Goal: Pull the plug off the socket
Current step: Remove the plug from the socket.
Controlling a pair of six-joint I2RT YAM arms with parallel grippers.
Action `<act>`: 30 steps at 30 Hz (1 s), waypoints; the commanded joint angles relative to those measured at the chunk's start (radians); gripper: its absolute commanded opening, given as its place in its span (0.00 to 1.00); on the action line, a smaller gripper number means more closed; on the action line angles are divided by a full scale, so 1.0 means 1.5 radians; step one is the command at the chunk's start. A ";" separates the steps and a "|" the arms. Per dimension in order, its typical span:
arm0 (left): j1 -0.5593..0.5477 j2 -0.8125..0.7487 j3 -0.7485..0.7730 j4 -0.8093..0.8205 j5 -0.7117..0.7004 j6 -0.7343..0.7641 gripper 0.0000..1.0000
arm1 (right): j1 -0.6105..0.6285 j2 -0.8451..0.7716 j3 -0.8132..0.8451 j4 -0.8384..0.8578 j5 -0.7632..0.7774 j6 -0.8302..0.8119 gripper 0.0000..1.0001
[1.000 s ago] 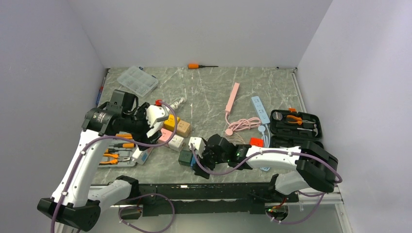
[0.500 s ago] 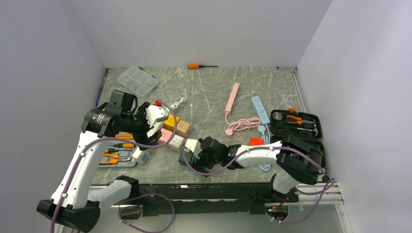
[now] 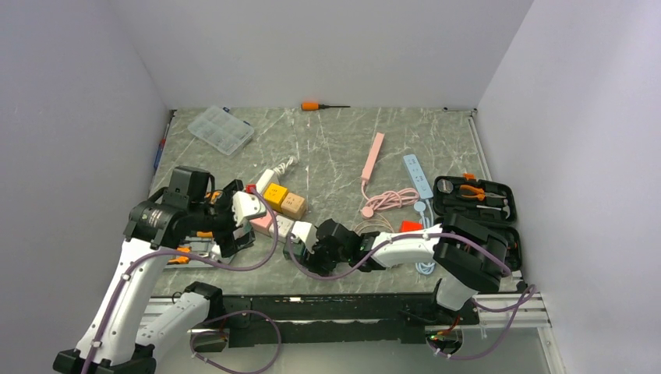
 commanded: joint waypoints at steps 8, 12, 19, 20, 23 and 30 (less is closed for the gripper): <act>0.002 -0.048 -0.060 0.079 0.187 0.120 0.99 | 0.043 -0.133 0.031 -0.101 0.025 -0.035 0.00; -0.010 -0.042 -0.042 0.066 0.219 0.175 0.99 | 0.043 -0.195 0.073 -0.175 0.012 -0.036 0.00; -0.060 -0.171 -0.118 0.206 0.183 0.273 0.99 | 0.042 -0.302 0.144 -0.260 -0.027 0.098 0.00; -0.068 -0.202 -0.140 0.234 0.173 0.295 1.00 | 0.042 -0.309 0.157 -0.282 -0.032 0.113 0.00; -0.080 -0.266 -0.178 0.274 0.169 0.375 0.99 | 0.039 -0.311 0.199 -0.345 -0.038 0.155 0.00; -0.081 -0.320 -0.215 0.284 0.209 0.588 0.99 | 0.019 -0.280 0.296 -0.400 -0.078 0.168 0.00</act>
